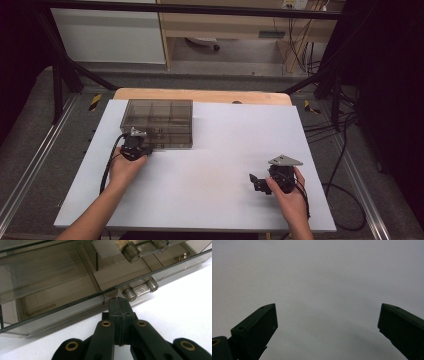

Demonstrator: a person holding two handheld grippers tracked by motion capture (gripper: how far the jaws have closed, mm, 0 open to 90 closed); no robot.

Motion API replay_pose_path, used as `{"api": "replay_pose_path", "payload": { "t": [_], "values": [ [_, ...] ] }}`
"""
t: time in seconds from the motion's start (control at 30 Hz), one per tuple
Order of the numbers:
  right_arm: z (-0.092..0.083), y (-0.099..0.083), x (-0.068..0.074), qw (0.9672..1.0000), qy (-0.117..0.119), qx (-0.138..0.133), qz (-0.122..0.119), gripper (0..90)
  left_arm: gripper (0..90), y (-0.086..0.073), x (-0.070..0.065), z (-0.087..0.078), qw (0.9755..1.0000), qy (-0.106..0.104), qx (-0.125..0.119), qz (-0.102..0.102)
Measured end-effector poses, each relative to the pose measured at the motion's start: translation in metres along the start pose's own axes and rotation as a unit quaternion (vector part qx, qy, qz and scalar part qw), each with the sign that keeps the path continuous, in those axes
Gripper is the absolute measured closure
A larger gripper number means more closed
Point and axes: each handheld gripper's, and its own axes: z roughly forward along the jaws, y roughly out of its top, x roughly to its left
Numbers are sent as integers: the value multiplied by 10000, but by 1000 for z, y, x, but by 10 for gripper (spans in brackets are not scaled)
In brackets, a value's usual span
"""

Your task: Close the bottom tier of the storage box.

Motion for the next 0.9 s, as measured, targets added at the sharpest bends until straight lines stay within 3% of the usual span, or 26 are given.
{"api": "replay_pose_path", "payload": {
  "t": [0.13, 0.9],
  "values": [
    [2, -1, 1, 9999, -26, 102, -47, 40, 900, 3, -1, 2, 9999, 70, 42, 91],
    [2, -1, 1, 9999, -4, 102, -27, 36, 900, 9, 1, 9, 9997, 218, -44, 67]
  ]
}}
